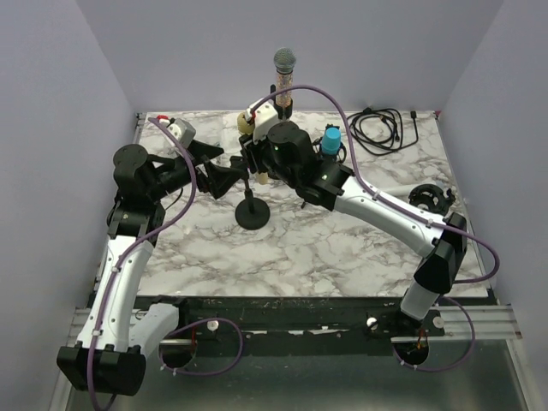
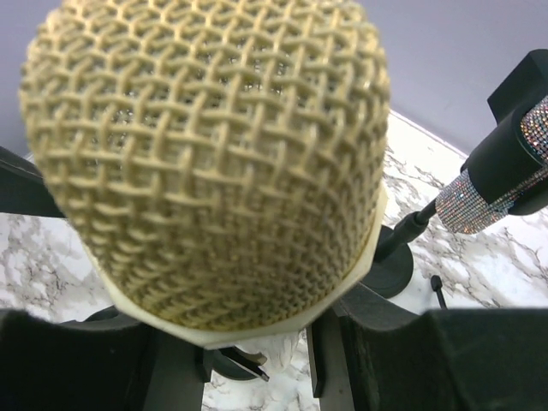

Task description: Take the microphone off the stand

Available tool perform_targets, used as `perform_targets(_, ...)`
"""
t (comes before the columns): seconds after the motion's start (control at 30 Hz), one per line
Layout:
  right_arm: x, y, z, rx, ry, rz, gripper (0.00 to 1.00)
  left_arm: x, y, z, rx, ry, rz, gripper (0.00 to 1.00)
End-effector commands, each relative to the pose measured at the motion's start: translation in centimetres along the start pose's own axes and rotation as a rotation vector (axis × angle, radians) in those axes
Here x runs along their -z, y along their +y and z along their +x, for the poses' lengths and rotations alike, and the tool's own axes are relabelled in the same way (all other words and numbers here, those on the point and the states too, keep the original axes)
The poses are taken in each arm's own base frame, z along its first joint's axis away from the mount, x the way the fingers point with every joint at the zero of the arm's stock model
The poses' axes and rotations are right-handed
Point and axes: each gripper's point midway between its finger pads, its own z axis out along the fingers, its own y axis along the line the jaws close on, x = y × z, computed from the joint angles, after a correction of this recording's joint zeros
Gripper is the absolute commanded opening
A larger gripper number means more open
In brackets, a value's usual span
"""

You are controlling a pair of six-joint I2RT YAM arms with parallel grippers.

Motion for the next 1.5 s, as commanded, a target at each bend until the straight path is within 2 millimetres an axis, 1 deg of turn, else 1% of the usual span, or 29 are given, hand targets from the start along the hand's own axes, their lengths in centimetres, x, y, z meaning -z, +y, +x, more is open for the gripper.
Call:
perform_targets(0.0, -0.6, 2.3, 1.9, 0.004, 0.089, -0.135, 0.01, -0.1, 0.4, 2.0, -0.078, 0.070, 0.066, 0.92)
perform_targets(0.07, -0.8, 2.6, 2.2, 0.004, 0.103, -0.156, 0.01, -0.5, 0.8, 2.5, -0.078, 0.071, 0.077, 0.91)
perform_targets(0.27, -1.2, 2.7, 2.8, 0.004, 0.127, -0.167, 0.01, -2.0, 3.6, 4.0, -0.056, 0.100, 0.077, 0.84)
perform_targets(0.3, -1.3, 2.7, 2.9, 0.001, 0.129, -0.169, 0.01, -2.4, 4.2, 4.2, -0.045, 0.096, 0.079, 0.83)
perform_targets(0.4, -1.5, 2.9, 3.1, -0.007, 0.135, -0.183, 0.01, -2.8, 5.2, 4.3, -0.004, 0.089, 0.091, 0.78)
perform_targets(0.47, -1.6, 2.9, 3.2, -0.008, 0.141, -0.187, 0.01, -2.7, 5.3, 4.4, 0.002, 0.070, 0.103, 0.78)
perform_targets(0.63, -1.7, 3.0, 3.4, -0.012, 0.147, -0.188, 0.01, -3.0, 4.9, 4.7, 0.033, 0.059, 0.154, 0.78)
perform_targets(0.8, -1.7, 3.2, 3.7, -0.022, 0.155, -0.195, 0.01, -3.3, 6.0, 5.2, 0.054, 0.061, 0.116, 0.82)
perform_targets(0.93, -1.8, 3.3, 4.0, -0.028, 0.161, -0.198, 0.01, -3.5, 6.3, 5.4, 0.076, 0.057, 0.109, 0.84)
perform_targets(1.03, -1.8, 3.5, 3.8, -0.035, 0.158, -0.201, 0.01, -3.7, 6.9, 5.9, 0.098, 0.084, 0.096, 0.81)
perform_targets(1.13, -1.8, 3.5, 3.6, -0.043, 0.153, -0.200, 0.01, -3.7, 7.0, 6.3, 0.096, 0.094, 0.086, 0.78)
perform_targets(1.33, -1.8, 3.4, 3.6, -0.045, 0.156, -0.196, 0.01, -3.8, 7.0, 6.4, 0.095, 0.104, 0.088, 0.67)
perform_targets(1.4, -1.8, 3.3, 3.6, -0.045, 0.156, -0.193, 0.00, -3.7, 6.7, 6.1, 0.088, 0.100, 0.095, 0.57)
perform_targets(1.47, -1.8, 3.3, 3.7, -0.043, 0.156, -0.189, 0.01, -3.7, 6.6, 6.0, 0.078, 0.096, 0.095, 0.40)
